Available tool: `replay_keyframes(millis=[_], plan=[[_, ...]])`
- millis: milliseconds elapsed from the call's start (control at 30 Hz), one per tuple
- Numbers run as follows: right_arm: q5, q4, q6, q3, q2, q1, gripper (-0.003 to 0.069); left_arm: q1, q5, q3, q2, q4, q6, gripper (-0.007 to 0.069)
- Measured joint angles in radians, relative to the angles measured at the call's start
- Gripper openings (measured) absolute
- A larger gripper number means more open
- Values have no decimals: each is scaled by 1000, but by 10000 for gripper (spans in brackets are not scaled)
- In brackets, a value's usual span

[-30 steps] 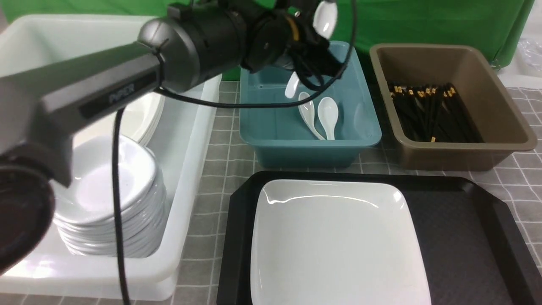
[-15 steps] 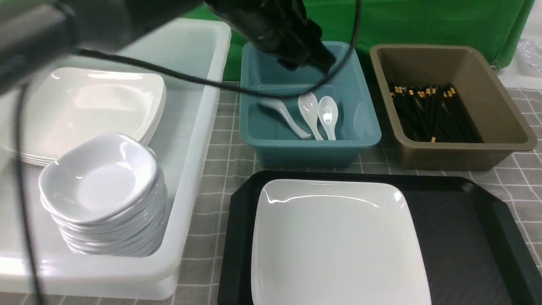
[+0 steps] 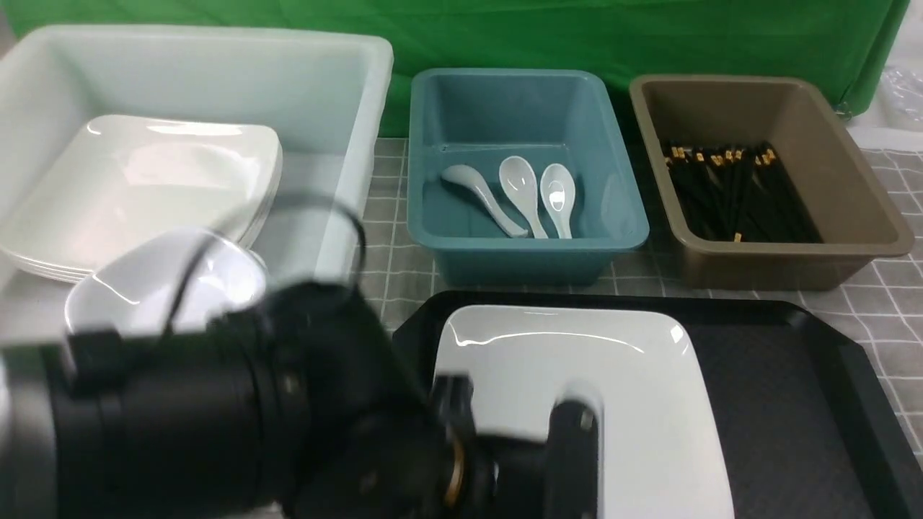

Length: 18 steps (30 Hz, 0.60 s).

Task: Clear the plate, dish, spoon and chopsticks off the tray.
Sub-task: Use the left arm to grab a plate from the dinner plate

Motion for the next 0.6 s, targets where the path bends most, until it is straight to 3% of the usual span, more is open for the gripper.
replay_keyframes(millis=[233,367,600], plan=[[0,0,-3,0,0,0,176,1,-160,66,23,48,64,370],[0,3,-3,0,0,0,178,8,-190,66,61,86,68,415],[0,5,-4,1,0,0,178,8,-236,67,137,162,68,399]])
